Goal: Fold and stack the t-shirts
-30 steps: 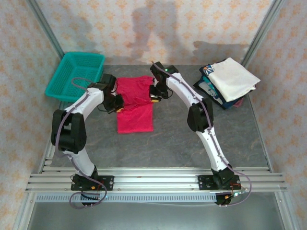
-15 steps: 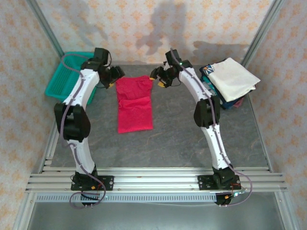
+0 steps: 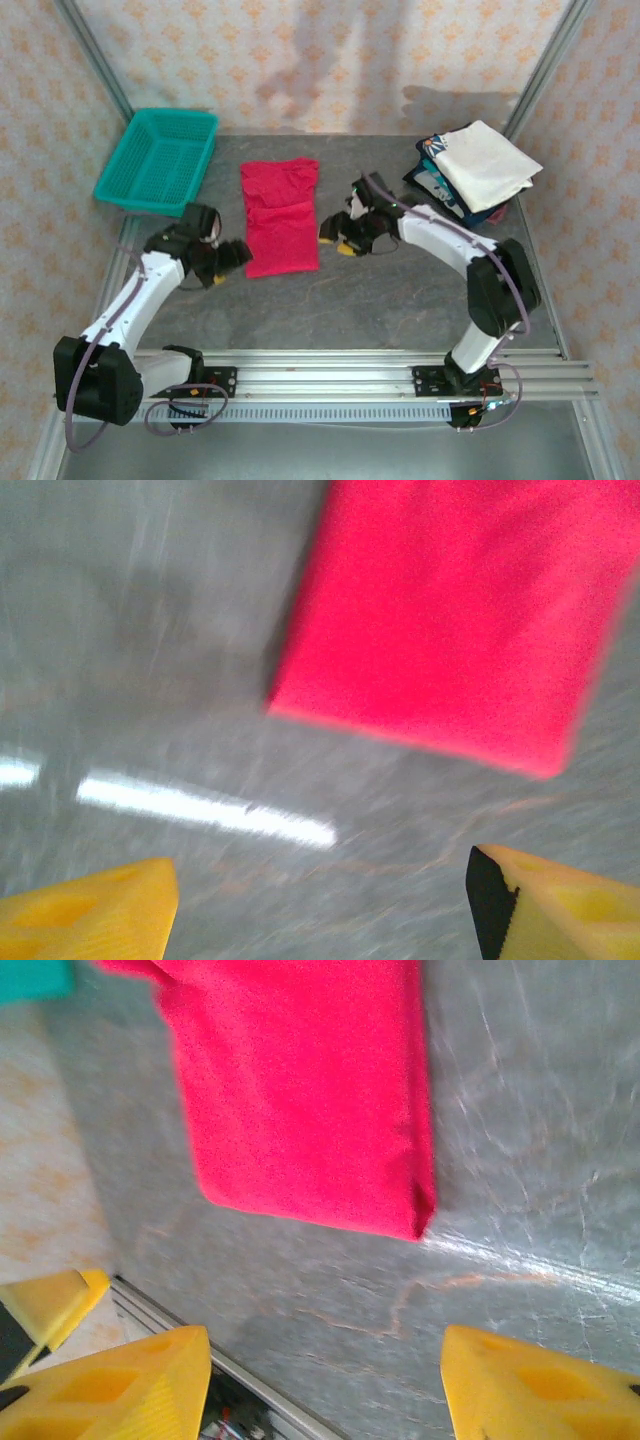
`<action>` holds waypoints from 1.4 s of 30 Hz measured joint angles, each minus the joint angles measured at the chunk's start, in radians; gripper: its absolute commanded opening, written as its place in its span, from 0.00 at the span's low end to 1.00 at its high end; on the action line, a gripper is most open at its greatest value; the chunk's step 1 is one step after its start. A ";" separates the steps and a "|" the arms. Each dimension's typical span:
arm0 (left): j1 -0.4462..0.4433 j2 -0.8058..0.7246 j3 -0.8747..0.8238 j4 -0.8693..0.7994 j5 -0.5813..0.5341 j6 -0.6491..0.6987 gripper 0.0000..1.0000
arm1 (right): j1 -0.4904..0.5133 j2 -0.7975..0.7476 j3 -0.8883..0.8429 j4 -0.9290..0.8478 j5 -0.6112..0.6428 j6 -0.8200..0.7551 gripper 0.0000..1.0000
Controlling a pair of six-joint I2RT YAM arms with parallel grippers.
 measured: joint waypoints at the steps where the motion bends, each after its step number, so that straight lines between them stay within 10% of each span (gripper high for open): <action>1: -0.008 -0.008 -0.050 0.009 0.011 -0.016 0.75 | 0.015 0.024 -0.029 0.032 -0.004 0.021 0.57; 27: -0.009 0.294 -0.133 0.452 0.046 -0.208 0.50 | 0.074 0.278 -0.011 0.303 -0.008 0.198 0.30; 42: -0.002 0.342 -0.051 0.389 -0.027 -0.264 0.06 | 0.074 0.293 0.010 0.302 -0.005 0.196 0.00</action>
